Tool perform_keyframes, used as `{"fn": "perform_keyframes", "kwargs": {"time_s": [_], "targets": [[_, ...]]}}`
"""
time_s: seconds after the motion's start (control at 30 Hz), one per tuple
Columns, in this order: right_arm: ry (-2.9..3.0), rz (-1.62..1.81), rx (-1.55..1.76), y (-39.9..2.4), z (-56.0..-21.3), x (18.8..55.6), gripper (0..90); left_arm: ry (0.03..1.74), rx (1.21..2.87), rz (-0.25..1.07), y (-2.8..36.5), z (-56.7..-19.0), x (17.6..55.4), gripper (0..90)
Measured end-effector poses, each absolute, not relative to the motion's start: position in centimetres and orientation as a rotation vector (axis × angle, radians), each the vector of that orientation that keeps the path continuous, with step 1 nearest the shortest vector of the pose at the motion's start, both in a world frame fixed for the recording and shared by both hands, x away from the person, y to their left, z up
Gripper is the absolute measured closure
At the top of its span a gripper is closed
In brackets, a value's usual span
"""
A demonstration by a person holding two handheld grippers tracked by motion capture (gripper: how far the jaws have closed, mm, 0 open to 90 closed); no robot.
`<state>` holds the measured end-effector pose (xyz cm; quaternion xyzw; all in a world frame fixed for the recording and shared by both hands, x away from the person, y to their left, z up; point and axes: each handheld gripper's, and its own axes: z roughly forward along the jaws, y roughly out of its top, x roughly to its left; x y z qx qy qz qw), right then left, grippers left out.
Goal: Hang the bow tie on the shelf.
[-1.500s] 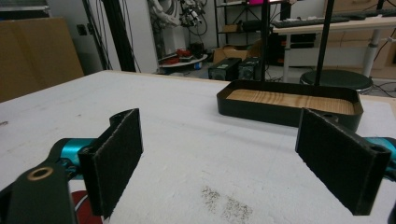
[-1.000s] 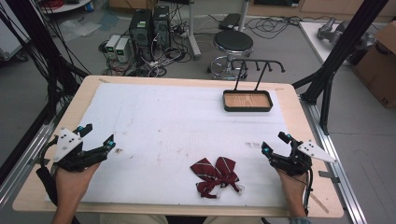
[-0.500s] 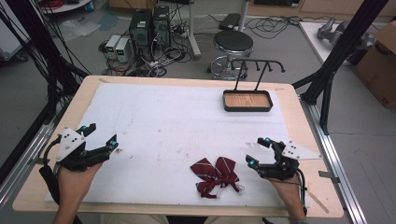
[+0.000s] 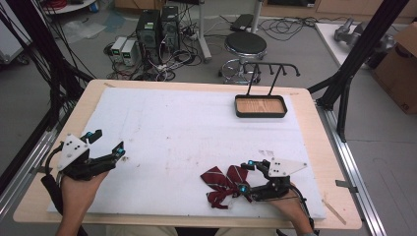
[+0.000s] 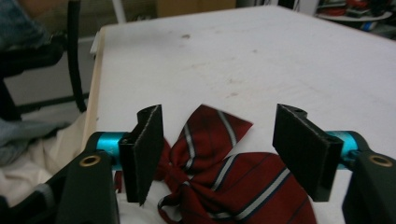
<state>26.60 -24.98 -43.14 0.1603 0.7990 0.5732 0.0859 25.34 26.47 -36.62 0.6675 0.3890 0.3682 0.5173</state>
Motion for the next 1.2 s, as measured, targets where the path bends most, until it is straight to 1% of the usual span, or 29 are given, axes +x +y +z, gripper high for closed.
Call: {"fn": "perform_keyframes", "kwargs": {"time_s": [0.1, 0.4, 0.43, 0.6, 0.63, 0.8, 0.97, 1.1, 1.2], "targets": [[2.442, 1.659, 0.428, -24.4, -43.4, 26.4, 37.8, 0.933, 1.605, 0.883, 26.4, -36.6, 25.4, 21.6], [2.603, 1.566, 0.337, -22.9, -44.3, 26.6, 46.2, 0.933, 1.600, 0.881, 26.4, -36.5, 25.3, 21.6], [2.616, 1.548, 0.327, -22.7, -44.4, 26.6, 48.9, 0.933, 1.600, 0.881, 26.4, -36.5, 25.3, 21.6], [2.666, 1.497, 0.302, -22.2, -44.8, 26.6, 53.1, 0.933, 1.598, 0.879, 26.4, -36.5, 25.3, 21.6], [2.682, 1.470, 0.291, -22.0, -44.8, 26.6, 56.0, 0.930, 1.599, 0.880, 26.4, -36.5, 25.3, 21.7], [2.726, 1.396, 0.284, -21.4, -44.9, 26.6, 59.7, 0.930, 1.602, 0.883, 26.2, -36.5, 25.3, 21.6], [2.734, 1.313, 0.263, -21.0, -45.0, 26.6, 69.0, 0.934, 1.597, 0.879, 26.3, -36.5, 25.3, 21.7], [2.726, 1.301, 0.256, -21.0, -45.0, 26.5, 73.7, 0.930, 1.599, 0.879, 26.2, -36.5, 25.2, 21.7], [2.705, 1.292, 0.252, -21.0, -44.9, 26.5, 74.9, 0.933, 1.597, 0.879, 26.3, -36.5, 25.2, 21.7]]}}
